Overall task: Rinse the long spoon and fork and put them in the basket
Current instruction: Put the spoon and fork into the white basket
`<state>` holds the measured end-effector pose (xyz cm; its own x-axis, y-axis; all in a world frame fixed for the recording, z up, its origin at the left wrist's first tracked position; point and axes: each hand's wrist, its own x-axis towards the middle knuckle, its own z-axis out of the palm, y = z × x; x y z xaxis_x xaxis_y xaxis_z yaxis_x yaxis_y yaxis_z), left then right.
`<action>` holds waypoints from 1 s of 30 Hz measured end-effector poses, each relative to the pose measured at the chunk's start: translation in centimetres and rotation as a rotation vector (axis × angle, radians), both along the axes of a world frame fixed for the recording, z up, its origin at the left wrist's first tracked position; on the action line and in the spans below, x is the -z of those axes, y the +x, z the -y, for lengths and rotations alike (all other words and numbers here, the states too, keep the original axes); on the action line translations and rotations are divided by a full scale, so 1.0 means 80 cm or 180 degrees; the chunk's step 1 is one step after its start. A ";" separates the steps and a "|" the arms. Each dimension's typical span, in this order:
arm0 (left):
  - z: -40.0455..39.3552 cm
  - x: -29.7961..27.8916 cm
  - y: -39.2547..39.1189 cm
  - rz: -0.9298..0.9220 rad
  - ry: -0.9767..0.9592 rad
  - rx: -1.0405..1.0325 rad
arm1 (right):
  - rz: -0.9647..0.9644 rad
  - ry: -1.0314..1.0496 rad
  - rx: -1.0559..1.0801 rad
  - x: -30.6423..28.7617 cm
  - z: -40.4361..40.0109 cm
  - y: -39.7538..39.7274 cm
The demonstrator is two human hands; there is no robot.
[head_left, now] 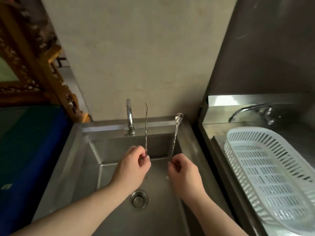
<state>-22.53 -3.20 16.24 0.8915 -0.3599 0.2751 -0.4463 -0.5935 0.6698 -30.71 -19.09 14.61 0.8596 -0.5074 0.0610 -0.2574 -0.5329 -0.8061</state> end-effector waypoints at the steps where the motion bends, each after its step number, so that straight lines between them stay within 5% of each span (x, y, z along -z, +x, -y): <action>1: 0.013 -0.011 -0.004 -0.0073 -0.0018 0.0033 | 0.0048 0.0041 0.0036 -0.009 0.010 -0.008; 16: 0.338 -0.072 -0.098 -0.1168 0.0037 0.1494 | -0.0304 -0.0086 0.1408 -0.082 0.275 -0.156; 25: 0.463 -0.012 -0.145 -0.1562 0.0778 0.1253 | -0.1757 0.0306 0.1451 -0.001 0.350 -0.160; 30: 0.481 0.028 -0.147 -0.1555 0.1294 0.0995 | -0.2073 0.0256 0.1572 0.037 0.363 -0.162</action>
